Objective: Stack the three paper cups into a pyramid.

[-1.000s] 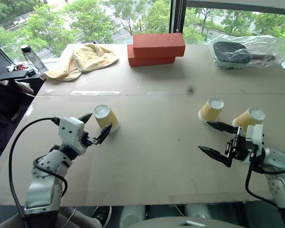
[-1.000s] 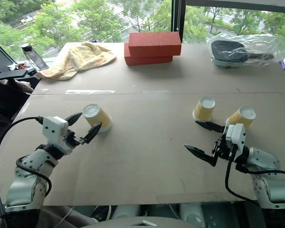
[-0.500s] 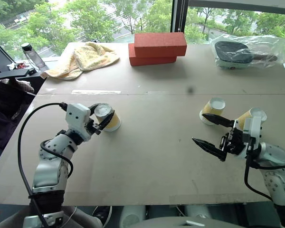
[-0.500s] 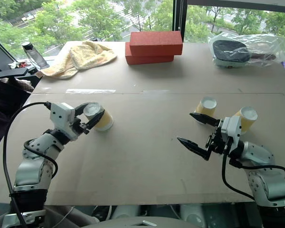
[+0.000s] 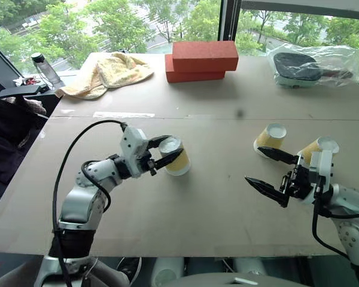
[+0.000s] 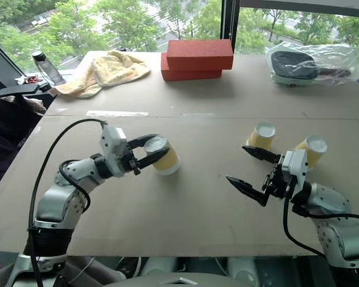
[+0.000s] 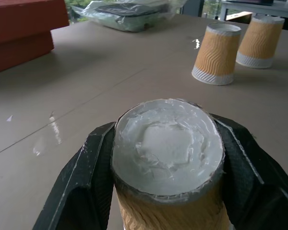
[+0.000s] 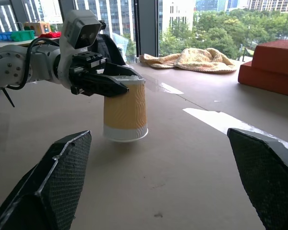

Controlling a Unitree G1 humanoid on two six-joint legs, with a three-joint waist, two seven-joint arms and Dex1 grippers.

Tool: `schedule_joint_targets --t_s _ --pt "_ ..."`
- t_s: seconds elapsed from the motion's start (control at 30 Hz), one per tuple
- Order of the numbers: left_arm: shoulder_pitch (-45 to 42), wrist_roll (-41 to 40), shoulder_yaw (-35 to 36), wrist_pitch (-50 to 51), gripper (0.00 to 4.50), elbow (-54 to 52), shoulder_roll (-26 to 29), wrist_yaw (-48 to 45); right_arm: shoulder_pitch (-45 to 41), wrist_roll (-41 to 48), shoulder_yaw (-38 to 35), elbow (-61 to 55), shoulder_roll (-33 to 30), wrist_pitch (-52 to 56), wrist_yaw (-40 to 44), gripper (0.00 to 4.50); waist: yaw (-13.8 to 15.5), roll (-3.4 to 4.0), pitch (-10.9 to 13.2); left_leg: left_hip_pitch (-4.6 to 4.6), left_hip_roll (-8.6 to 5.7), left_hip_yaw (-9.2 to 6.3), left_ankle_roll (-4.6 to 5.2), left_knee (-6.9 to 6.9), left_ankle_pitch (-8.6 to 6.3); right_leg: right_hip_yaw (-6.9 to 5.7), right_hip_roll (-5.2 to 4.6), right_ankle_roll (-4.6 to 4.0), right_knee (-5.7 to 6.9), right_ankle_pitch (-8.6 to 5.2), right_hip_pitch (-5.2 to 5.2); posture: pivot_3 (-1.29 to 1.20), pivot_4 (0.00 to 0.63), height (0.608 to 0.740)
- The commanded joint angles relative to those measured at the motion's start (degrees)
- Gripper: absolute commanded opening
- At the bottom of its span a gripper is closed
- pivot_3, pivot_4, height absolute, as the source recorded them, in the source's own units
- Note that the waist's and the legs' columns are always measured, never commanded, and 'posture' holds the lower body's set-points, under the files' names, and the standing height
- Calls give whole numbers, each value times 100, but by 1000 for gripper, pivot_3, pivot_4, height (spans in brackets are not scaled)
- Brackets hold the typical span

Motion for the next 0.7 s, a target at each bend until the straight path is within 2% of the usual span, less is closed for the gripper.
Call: schedule_joint_targets --t_s 0.03,0.17,0.23,0.33,0.47,0.57,0.63,0.7 --pt "-230 534 -648 -731 2286 309 -30 -568 130 -44 -216 -76 -88 -147 79 4500 -12 0 0 0 -1 2 0 0 0 1 3 0 0 0 0 0 150 730" --pt "-467 705 -897 -1189 2286 711 -39 -978 298 -45 -311 -161 -121 -146 39 4500 -5 2 0 5 4 0 1 0 0 5 20 -1 4 0 -2 0 150 730" --pt "-518 684 -861 -1327 3289 851 -63 -1074 351 -104 -319 -157 -124 -184 41 4500 -2 3 0 7 5 -2 1 0 0 4 23 -1 7 0 -1 0 150 730" --pt "-575 549 -655 -1478 4483 936 -68 -1104 374 -158 -368 -124 -37 -282 -49 4500 -11 2 1 5 8 3 2 2 -1 10 21 0 6 0 -2 0 150 730" --pt "-513 191 -277 -1182 4483 483 131 -1073 357 -382 -530 -22 132 -333 -505 4500 -7 2 1 3 11 2 1 6 0 8 20 0 7 -1 -3 0 150 730" --pt "-531 -665 171 -38 4483 -201 354 -837 250 -1086 -513 216 315 -443 -1230 4500 -11 1 2 1 15 -1 -1 6 1 6 19 0 7 -1 -3 0 150 730" --pt "-605 -1685 567 1218 4483 -501 663 -705 3 -1572 -426 384 434 -402 -1761 4500 -27 1 3 2 14 1 -22 6 13 7 16 0 10 -1 -4 0 150 730" --pt "-653 -1998 776 1762 4483 -593 1001 -768 -251 -1849 -371 536 529 -281 -2126 4500 -48 7 6 4 15 1 -27 9 16 8 15 1 16 -1 -6 0 150 730"
